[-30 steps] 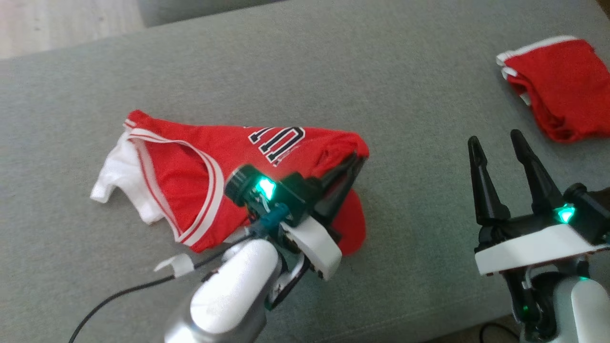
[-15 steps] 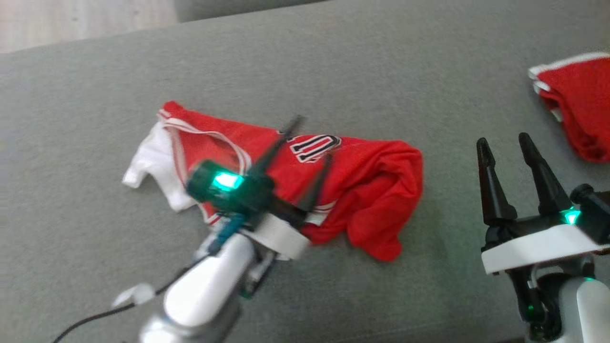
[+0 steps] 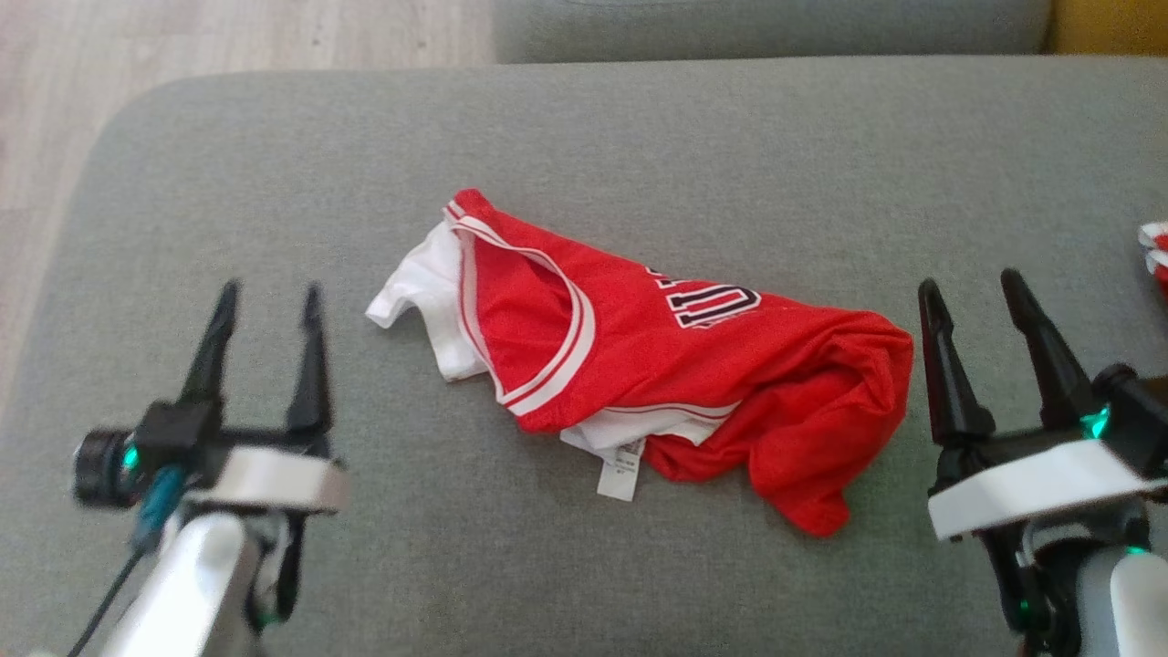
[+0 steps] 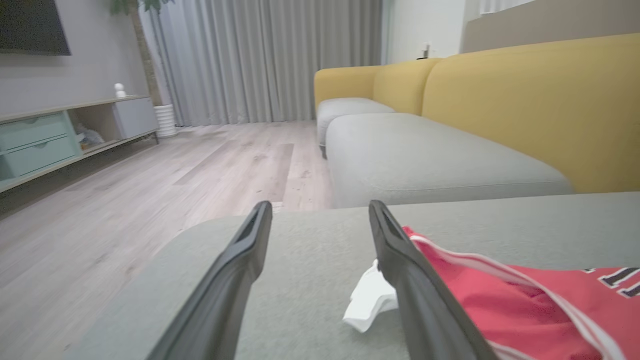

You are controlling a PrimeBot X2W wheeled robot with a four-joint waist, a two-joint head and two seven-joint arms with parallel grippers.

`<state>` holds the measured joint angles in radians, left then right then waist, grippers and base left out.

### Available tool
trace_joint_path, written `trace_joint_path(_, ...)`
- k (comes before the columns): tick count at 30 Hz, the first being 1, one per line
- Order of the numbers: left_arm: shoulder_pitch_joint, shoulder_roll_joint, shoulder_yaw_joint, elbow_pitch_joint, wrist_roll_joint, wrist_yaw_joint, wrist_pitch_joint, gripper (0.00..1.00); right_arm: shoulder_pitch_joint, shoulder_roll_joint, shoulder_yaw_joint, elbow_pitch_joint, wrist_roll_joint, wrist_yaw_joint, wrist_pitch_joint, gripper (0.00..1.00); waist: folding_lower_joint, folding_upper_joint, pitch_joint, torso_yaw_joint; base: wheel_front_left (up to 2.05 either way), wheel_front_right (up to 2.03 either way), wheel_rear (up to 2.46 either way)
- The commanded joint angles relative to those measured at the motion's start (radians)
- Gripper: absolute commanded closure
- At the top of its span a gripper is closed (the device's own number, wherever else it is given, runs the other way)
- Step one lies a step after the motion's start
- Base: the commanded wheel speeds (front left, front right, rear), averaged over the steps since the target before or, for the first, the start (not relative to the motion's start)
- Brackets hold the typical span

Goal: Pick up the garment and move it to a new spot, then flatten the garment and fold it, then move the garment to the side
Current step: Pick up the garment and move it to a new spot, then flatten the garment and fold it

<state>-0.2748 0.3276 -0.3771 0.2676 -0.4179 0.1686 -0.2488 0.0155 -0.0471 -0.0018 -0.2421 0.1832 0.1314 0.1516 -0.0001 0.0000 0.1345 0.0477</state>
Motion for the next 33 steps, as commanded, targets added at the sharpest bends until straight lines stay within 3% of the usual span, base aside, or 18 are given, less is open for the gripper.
trace_joint_path(1, -0.015, 0.038, 0.051, -0.032, -0.009, 0.006, -0.010, 0.00, -0.008, -0.003, 0.022, -0.039, -0.004, -0.001, 0.003, 0.00, 0.0001, 0.0000, -0.011, 0.009, 0.00, 0.00, 0.00)
trace_joint_path(17, 0.191, 0.107, 0.047, -0.178, -0.063, 0.028, 0.124, 0.00, 0.109, -0.003, 0.020, -0.036, 0.025, -0.001, 0.005, 0.00, 0.0001, 0.0000, -0.090, -0.027, 0.00, 0.00, 0.00)
trace_joint_path(33, 0.214, 0.123, 0.040, -0.218, -0.068, 0.043, 0.145, 0.00, 0.120, -0.003, 0.025, -0.047, 0.035, -0.001, 0.011, 0.00, 0.0001, 0.0000, -0.087, -0.027, 0.00, 0.00, 0.00)
